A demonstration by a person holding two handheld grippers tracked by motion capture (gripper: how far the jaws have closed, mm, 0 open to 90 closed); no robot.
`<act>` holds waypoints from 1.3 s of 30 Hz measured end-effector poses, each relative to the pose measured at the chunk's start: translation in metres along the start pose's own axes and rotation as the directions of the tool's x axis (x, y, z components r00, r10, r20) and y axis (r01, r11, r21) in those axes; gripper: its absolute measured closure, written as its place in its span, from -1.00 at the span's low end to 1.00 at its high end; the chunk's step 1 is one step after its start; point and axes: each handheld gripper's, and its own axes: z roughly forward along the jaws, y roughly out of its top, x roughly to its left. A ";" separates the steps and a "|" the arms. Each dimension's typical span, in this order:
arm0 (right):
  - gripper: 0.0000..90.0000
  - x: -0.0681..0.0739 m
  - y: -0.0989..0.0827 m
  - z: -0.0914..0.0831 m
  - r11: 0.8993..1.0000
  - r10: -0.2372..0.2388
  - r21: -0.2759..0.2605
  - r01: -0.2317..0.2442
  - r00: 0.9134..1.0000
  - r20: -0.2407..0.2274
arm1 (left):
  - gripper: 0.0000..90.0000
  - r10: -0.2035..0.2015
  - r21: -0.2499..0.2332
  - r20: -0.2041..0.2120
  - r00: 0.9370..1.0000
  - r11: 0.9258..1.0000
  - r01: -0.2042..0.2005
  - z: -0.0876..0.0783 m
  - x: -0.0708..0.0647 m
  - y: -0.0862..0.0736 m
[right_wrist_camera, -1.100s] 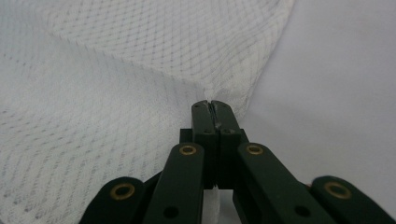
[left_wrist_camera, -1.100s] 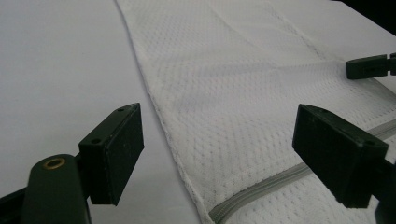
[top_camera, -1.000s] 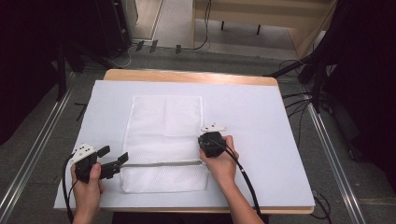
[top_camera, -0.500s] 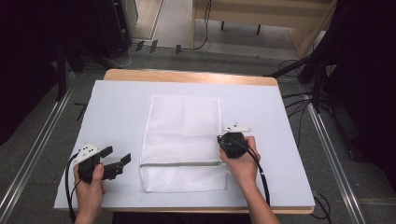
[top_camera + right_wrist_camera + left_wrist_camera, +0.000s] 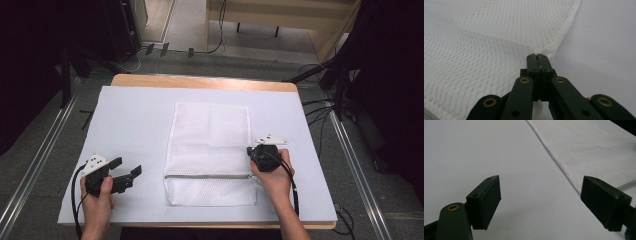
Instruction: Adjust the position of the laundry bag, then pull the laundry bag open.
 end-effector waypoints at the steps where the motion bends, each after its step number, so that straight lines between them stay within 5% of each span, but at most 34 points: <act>1: 1.00 -0.001 0.001 0.001 1.000 -0.001 -0.003 0.001 1.000 0.004 | -0.63 0.002 0.000 0.000 1.000 1.000 -0.002 0.000 0.000 0.000; 5: 0.98 -0.002 0.003 0.003 1.000 -0.001 -0.012 0.001 1.000 0.009 | -0.63 0.003 0.003 0.002 1.000 1.000 -0.003 0.000 -0.001 0.000; 16: 0.16 -0.014 -0.016 -0.028 0.996 0.048 -0.077 -0.052 0.998 -0.048 | -0.63 0.007 0.002 0.014 1.000 1.000 -0.007 0.003 -0.004 0.001; 24: -0.04 -0.025 -0.057 -0.078 0.990 0.088 -0.100 -0.095 0.993 -0.079 | -0.63 0.005 0.000 0.042 0.999 1.000 -0.005 0.002 -0.017 0.001; 28: -0.09 -0.022 -0.077 -0.088 0.991 0.090 -0.090 -0.101 0.989 -0.115 | -0.63 0.010 -0.002 0.058 0.998 1.000 -0.010 0.001 -0.023 0.001; 39: -0.14 -0.012 -0.090 -0.076 0.996 0.075 -0.038 -0.083 0.983 -0.168 | -0.63 0.010 0.022 0.164 0.986 1.000 -0.013 0.013 -0.058 0.004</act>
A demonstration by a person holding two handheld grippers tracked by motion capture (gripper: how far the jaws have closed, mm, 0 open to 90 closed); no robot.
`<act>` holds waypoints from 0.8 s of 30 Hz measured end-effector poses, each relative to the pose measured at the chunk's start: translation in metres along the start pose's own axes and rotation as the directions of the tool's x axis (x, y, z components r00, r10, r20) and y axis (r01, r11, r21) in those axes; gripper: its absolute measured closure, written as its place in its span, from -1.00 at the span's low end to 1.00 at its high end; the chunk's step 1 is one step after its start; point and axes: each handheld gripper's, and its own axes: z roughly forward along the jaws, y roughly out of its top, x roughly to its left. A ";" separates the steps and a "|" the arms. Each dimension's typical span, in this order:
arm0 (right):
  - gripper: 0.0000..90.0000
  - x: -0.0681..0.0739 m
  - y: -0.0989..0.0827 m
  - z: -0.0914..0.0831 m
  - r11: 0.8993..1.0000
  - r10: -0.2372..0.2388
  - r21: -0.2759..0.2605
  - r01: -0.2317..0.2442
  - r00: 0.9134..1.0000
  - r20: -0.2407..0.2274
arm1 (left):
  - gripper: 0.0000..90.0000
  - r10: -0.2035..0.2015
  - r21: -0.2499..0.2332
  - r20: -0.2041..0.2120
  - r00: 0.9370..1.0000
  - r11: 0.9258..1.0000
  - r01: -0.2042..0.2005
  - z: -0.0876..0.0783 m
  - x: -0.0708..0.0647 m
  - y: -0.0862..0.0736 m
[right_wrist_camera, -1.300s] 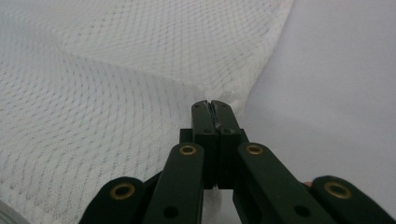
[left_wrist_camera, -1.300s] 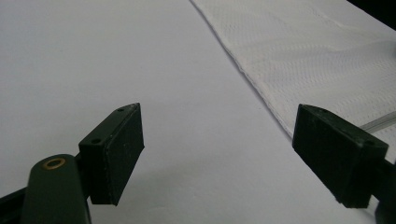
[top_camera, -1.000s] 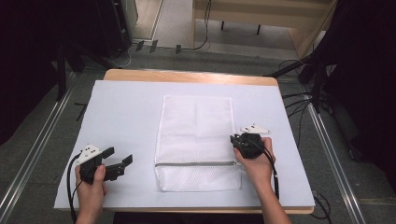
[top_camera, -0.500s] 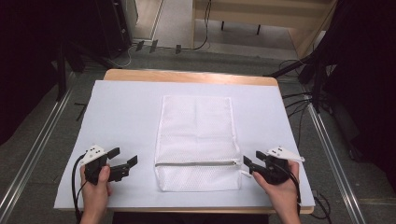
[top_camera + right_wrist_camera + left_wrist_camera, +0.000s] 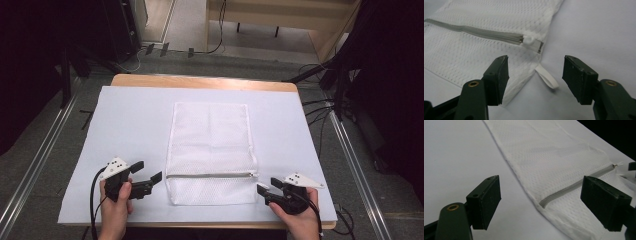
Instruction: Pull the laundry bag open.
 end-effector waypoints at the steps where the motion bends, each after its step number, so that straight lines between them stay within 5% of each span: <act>1: -0.14 0.002 0.000 0.002 1.000 -0.008 0.004 0.008 1.000 -0.003 | -0.63 0.004 0.004 0.004 1.000 1.000 -0.004 0.002 -0.003 0.001; 12: -0.12 0.009 0.001 0.020 0.999 -0.035 0.041 0.035 0.999 -0.007 | -0.63 0.066 0.056 0.061 0.996 0.996 -0.069 0.035 -0.046 0.008; 18: -0.01 0.014 0.001 0.029 0.998 -0.061 0.032 0.061 0.998 0.000 | -0.63 0.114 0.088 0.106 0.988 0.989 -0.123 0.058 -0.076 0.011; 24: 0.30 0.020 -0.007 0.032 0.995 -0.093 -0.018 0.095 0.991 0.093 | -0.63 0.133 0.100 0.143 0.981 0.984 -0.148 0.081 -0.096 0.022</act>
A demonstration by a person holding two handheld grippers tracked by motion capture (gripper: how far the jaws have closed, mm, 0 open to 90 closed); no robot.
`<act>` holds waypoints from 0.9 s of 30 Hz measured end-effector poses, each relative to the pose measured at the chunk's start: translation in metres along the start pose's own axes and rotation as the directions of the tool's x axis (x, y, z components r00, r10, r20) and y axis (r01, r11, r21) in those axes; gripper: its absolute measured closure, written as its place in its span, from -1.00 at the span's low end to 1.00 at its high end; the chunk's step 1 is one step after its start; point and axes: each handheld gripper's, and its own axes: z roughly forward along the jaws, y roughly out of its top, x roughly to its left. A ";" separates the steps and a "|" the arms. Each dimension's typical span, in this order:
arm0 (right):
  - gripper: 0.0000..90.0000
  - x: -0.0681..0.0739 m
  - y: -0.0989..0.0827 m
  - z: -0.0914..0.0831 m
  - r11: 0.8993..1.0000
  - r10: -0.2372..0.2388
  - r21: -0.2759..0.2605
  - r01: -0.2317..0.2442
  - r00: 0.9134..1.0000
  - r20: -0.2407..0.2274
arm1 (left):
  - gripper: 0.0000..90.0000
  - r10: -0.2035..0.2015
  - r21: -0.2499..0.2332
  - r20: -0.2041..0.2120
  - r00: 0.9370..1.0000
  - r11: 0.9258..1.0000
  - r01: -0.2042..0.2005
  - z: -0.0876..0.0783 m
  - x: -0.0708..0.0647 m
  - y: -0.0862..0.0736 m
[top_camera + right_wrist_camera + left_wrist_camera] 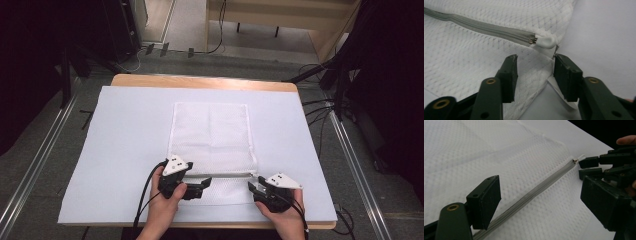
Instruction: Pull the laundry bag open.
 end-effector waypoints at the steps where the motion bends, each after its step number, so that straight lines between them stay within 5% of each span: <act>1: 0.37 0.000 -0.001 0.000 1.000 0.010 -0.008 -0.010 1.000 0.011 | -0.59 0.001 0.002 -0.002 1.000 1.000 -0.001 0.004 -0.003 0.002; 7: 0.71 0.002 -0.005 0.000 0.999 0.026 -0.041 -0.023 0.997 0.074 | -0.51 0.010 0.036 0.020 1.000 0.999 -0.011 0.034 -0.021 0.013; 11: 0.98 0.002 -0.005 0.001 0.998 0.037 -0.044 -0.034 0.997 0.062 | -0.41 -0.001 0.041 0.052 0.999 0.999 -0.001 0.049 -0.030 0.019; 17: 1.00 -0.001 -0.003 0.000 0.998 0.058 -0.038 -0.058 0.998 0.009 | -0.05 0.008 0.069 0.068 0.998 0.998 -0.012 0.067 -0.044 0.022; 27: 1.00 0.008 0.006 -0.017 0.988 0.019 -0.151 -0.022 1.000 -0.017 | 0.38 0.007 0.116 0.071 0.997 0.993 -0.016 0.077 -0.048 0.026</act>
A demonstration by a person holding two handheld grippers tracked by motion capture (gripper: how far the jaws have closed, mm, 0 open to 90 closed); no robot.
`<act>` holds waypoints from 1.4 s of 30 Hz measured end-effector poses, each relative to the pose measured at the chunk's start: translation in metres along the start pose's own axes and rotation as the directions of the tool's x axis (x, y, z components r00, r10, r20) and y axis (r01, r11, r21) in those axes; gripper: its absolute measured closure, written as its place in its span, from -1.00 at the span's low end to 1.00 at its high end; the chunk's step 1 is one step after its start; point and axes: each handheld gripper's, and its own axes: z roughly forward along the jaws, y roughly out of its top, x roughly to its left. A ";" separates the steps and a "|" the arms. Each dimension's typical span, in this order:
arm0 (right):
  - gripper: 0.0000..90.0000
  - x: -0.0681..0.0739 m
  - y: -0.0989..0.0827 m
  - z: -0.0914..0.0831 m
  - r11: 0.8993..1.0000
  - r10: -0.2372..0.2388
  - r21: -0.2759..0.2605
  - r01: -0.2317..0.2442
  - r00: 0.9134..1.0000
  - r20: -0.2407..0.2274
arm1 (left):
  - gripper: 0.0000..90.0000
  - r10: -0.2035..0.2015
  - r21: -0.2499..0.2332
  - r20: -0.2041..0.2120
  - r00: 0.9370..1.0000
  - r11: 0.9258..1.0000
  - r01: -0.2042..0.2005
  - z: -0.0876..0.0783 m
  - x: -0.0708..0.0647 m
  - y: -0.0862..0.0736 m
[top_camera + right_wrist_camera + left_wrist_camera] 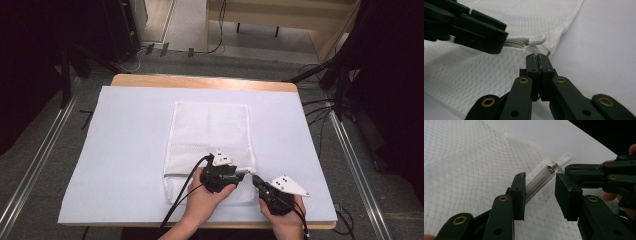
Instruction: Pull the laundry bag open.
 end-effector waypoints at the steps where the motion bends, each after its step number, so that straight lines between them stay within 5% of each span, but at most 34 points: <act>1: 1.00 0.001 0.001 -0.001 1.000 -0.001 -0.010 0.001 1.000 -0.004 | 0.46 0.000 0.011 -0.011 1.000 1.000 0.000 0.001 0.000 0.000; 5: 1.00 0.004 0.004 -0.004 0.999 -0.014 -0.042 0.013 1.000 -0.023 | 0.51 -0.019 0.025 0.011 1.000 1.000 0.019 0.003 0.003 0.001; 10: 1.00 0.007 0.004 -0.003 0.999 -0.034 -0.035 0.033 0.999 -0.031 | 0.25 -0.073 -0.021 0.058 0.996 0.997 0.074 -0.002 0.003 0.008; 20: 1.00 0.011 0.003 -0.001 0.998 -0.056 -0.029 0.055 0.998 -0.042 | -0.05 -0.092 -0.015 0.004 0.996 0.996 0.092 0.014 -0.010 0.025; 25: 1.00 0.013 0.003 -0.002 0.998 -0.064 -0.026 0.062 0.997 -0.047 | 0.29 -0.110 0.025 -0.039 0.993 0.993 0.111 0.021 -0.009 0.025; 31: 1.00 0.010 0.003 -0.002 0.998 -0.058 -0.022 0.057 0.997 -0.045 | 0.77 -0.109 0.029 0.016 0.994 0.994 0.109 0.011 -0.002 0.025; 42: 1.00 0.010 0.006 -0.004 0.999 -0.024 -0.023 0.024 1.000 -0.018 | 0.89 -0.084 0.000 0.030 0.996 0.996 0.084 -0.001 0.001 0.014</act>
